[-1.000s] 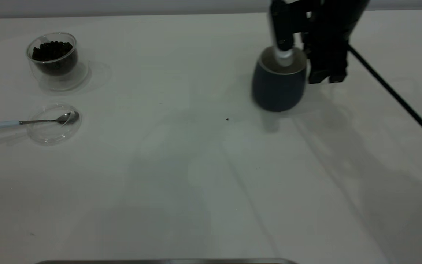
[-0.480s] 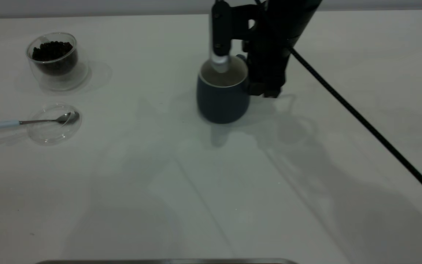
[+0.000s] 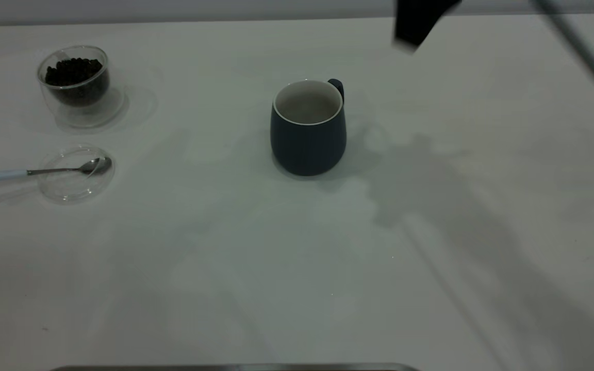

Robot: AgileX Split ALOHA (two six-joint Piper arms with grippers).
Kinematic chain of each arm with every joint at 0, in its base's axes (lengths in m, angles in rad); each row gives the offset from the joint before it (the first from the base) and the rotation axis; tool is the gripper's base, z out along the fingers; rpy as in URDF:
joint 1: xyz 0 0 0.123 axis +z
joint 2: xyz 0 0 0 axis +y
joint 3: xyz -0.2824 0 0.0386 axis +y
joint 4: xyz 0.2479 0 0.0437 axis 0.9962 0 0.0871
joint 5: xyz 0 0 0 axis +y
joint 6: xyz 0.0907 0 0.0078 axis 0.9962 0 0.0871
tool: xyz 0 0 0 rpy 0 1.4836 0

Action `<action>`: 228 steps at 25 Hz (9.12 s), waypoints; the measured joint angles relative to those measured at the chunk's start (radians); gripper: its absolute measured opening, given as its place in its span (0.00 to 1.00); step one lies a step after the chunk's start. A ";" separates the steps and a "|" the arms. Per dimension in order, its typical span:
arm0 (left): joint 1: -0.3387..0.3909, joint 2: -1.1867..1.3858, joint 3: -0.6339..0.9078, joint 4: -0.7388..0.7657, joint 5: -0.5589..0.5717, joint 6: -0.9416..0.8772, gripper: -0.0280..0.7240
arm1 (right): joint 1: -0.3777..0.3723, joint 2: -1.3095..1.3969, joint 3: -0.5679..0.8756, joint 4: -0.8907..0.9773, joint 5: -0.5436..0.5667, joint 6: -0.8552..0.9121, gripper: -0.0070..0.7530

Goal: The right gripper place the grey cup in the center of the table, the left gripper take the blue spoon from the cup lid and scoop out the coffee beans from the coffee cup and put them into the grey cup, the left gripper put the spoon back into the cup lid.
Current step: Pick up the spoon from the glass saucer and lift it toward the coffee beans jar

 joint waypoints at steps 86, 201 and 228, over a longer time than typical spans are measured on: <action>0.000 0.000 0.000 -0.009 -0.001 -0.006 0.81 | -0.492 -1.913 0.967 -0.048 0.242 0.508 0.62; 0.667 2.587 -0.760 -1.152 -0.144 1.306 0.81 | -0.498 -1.914 0.967 -0.047 0.241 0.508 0.62; 0.658 2.613 -0.763 -1.122 -0.133 1.293 0.40 | -0.498 -1.914 0.967 -0.047 0.241 0.508 0.62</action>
